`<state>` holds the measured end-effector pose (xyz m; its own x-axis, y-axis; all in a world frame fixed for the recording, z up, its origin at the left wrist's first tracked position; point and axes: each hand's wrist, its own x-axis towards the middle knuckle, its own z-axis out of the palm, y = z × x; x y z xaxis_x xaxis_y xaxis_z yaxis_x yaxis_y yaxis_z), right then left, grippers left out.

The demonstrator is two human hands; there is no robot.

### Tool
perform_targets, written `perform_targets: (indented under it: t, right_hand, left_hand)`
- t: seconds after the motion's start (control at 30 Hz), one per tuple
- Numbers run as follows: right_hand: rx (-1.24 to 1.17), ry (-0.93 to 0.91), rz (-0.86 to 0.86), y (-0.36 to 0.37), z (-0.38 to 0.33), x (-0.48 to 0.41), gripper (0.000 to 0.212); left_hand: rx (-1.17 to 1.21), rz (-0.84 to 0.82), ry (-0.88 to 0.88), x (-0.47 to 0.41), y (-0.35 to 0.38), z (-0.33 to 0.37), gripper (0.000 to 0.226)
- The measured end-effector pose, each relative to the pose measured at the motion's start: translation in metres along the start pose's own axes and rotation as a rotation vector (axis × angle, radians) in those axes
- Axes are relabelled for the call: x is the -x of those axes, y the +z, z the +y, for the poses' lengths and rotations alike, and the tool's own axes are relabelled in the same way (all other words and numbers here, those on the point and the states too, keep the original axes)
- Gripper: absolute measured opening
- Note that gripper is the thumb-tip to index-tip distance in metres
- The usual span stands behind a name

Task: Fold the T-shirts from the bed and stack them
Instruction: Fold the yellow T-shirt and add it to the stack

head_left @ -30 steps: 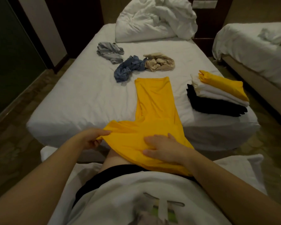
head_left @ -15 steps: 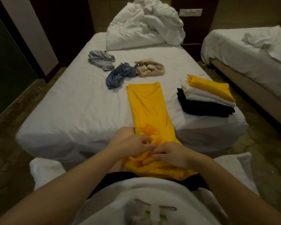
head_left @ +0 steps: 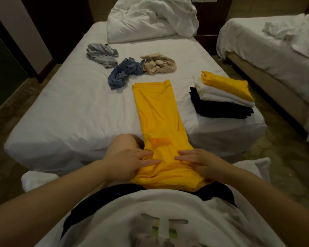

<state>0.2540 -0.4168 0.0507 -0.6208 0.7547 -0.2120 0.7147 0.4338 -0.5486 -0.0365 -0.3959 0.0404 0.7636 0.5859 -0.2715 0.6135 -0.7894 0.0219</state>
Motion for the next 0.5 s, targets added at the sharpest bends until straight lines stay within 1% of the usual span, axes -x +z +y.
perform_targets:
  t: [0.03,0.07,0.1,0.13,0.2,0.27,0.3,0.4,0.5]
  right_hand:
    - [-0.097,0.027,-0.006,0.002,0.003,0.012,0.049]
    - [-0.179,0.052,-0.012,0.003,0.006,0.025,0.049]
    - [-0.24,0.075,-0.022,0.004,0.008,0.037,0.053]
    - [-0.287,0.086,-0.041,0.006,0.01,0.047,0.057]
    - [-0.379,0.113,-0.11,0.007,0.011,0.061,0.068]
    - [-0.464,0.151,-0.161,0.008,0.012,0.067,0.075]
    - [-0.473,0.158,-0.155,0.008,0.013,0.068,0.076]
    - [-0.377,0.128,-0.068,0.011,0.018,0.065,0.076]
    - [-0.339,0.091,0.006,0.016,0.02,0.06,0.081]
  left_hand:
    - [-0.016,-0.02,0.042,-0.003,0.004,-0.003,0.068]
    - [-0.041,0.0,0.097,-0.006,0.011,-0.006,0.079]
    - [-0.031,-0.034,0.104,-0.006,0.015,-0.006,0.088]
    - [-0.021,-0.03,0.12,-0.006,0.016,-0.005,0.094]
    - [-0.106,0.03,0.202,-0.007,0.012,-0.005,0.102]
    - [-0.171,-0.029,0.205,-0.01,0.008,-0.004,0.101]
    - [-0.21,-0.054,0.203,-0.011,0.008,-0.005,0.099]
    - [-0.281,-0.039,0.195,-0.012,0.001,0.001,0.09]
    - [-0.285,-0.095,0.126,-0.008,-0.005,0.013,0.087]
